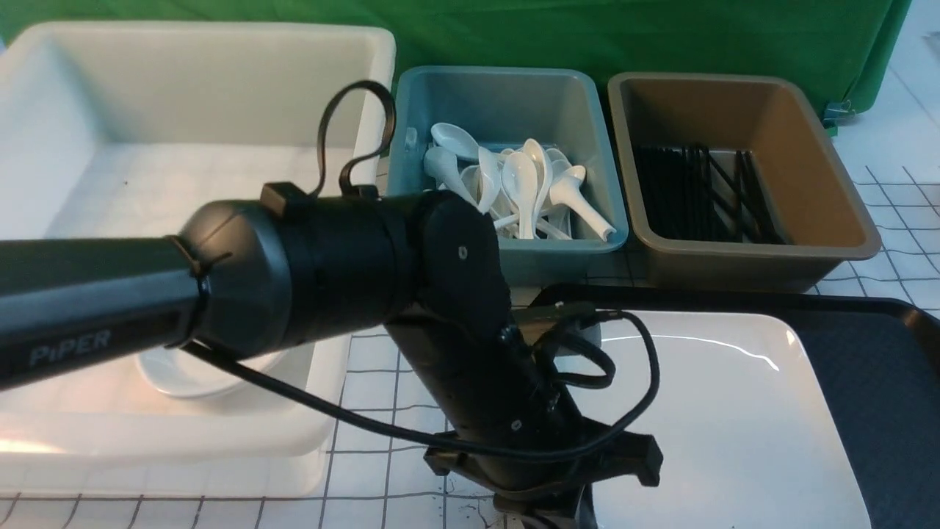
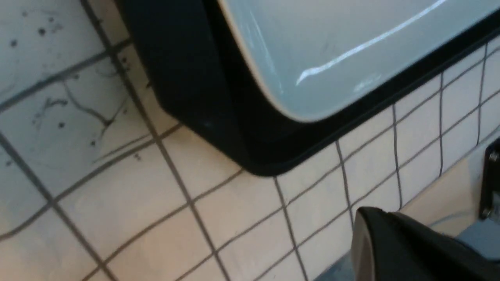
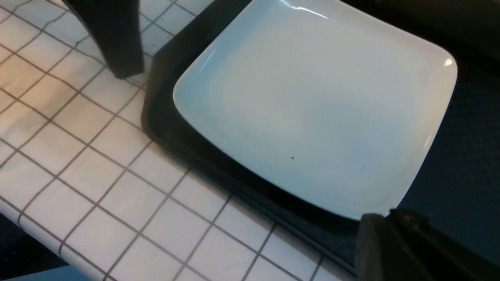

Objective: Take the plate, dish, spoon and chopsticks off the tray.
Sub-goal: Use the left arm to grab a plate from the dinner plate

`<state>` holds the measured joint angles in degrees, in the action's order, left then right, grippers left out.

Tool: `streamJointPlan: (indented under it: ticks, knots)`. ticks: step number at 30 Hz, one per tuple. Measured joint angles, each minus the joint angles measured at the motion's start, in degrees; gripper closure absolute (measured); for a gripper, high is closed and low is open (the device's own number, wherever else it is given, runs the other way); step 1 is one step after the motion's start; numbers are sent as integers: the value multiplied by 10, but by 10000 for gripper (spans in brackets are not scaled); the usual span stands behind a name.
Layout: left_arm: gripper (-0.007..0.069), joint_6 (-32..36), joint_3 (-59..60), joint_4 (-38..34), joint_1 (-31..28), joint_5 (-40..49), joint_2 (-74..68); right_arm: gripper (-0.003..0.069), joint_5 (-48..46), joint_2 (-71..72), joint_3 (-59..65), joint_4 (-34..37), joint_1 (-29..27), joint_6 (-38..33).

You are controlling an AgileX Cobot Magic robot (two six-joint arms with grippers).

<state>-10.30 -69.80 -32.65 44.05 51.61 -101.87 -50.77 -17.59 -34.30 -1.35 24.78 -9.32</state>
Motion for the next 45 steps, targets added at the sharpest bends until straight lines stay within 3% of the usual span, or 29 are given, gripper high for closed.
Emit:
streamJointPlan:
  ticks: [6,11,12,19,33,45]
  knots:
    - [512,-35,2,-7,0,-86,0,576,7,0,5,0,0,0]
    - [361,-36,3,-10,1,-94,-12,576,13,0,5,0,0,0]
    - [302,-36,4,-15,1,-95,-22,576,13,0,5,0,0,0]
    - [158,-36,4,-18,2,-83,-68,575,14,0,5,0,0,0]
    - [130,-54,4,-48,2,-97,-100,575,14,0,5,0,0,0]
    - [124,-55,4,-63,2,-170,-107,575,14,0,5,0,0,0]
